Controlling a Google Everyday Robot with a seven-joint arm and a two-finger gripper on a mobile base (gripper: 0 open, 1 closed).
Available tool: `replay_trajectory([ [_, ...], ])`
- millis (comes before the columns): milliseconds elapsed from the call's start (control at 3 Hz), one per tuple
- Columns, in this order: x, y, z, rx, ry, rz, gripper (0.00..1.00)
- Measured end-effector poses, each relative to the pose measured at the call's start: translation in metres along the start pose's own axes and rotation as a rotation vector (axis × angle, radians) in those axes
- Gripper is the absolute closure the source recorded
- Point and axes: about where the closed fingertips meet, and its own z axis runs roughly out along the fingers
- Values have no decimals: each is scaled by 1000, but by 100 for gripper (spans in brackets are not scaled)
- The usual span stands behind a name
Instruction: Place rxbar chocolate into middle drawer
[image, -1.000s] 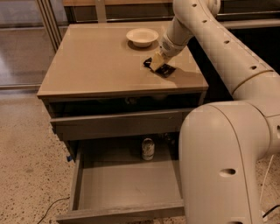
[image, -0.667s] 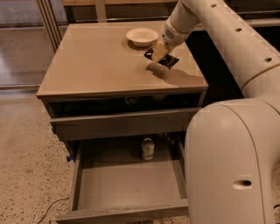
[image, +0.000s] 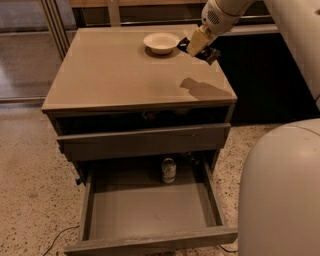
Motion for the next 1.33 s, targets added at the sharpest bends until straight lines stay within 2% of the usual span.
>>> replay_trajectory([
  [333, 22, 7, -31, -1, 1, -15, 100],
  [667, 55, 20, -46, -81, -1, -72, 100],
  [1000, 63, 27, -49, -122, -11, -155, 100],
  [1333, 63, 27, -48, -121, -11, -157, 100],
])
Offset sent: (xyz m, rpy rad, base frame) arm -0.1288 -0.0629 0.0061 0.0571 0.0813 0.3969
